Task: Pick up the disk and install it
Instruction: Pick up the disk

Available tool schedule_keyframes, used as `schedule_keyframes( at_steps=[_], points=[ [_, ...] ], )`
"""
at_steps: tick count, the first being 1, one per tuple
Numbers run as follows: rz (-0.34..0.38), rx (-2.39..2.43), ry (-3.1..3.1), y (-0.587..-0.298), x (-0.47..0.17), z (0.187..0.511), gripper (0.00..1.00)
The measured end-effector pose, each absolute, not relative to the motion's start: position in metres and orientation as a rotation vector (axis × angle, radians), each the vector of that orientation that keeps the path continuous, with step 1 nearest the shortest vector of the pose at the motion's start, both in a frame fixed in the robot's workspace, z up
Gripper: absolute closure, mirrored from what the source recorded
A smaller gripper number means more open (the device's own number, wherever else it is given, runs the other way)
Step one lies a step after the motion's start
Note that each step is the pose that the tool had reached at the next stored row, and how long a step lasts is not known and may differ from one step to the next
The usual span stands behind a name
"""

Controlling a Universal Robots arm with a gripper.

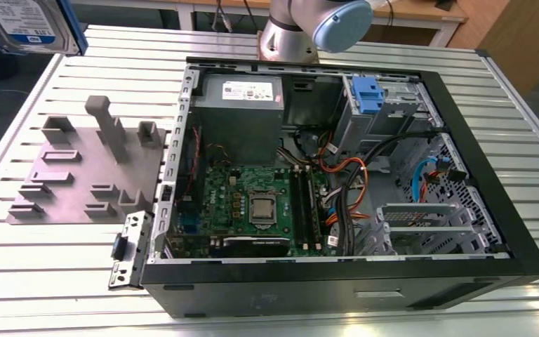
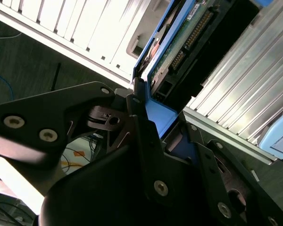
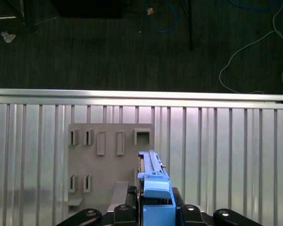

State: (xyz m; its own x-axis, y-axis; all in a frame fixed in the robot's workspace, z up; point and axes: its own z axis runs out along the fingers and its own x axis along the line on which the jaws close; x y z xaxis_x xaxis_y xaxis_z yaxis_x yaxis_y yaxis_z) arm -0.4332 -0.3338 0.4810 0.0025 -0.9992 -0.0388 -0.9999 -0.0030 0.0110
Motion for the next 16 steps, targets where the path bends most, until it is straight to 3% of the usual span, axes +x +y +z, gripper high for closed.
schedule_keyframes(
  at_steps=[16],
  points=[
    [0.055,-2.21,2.204,-0.3338,-0.4305,0.4819,0.64]
  ],
)
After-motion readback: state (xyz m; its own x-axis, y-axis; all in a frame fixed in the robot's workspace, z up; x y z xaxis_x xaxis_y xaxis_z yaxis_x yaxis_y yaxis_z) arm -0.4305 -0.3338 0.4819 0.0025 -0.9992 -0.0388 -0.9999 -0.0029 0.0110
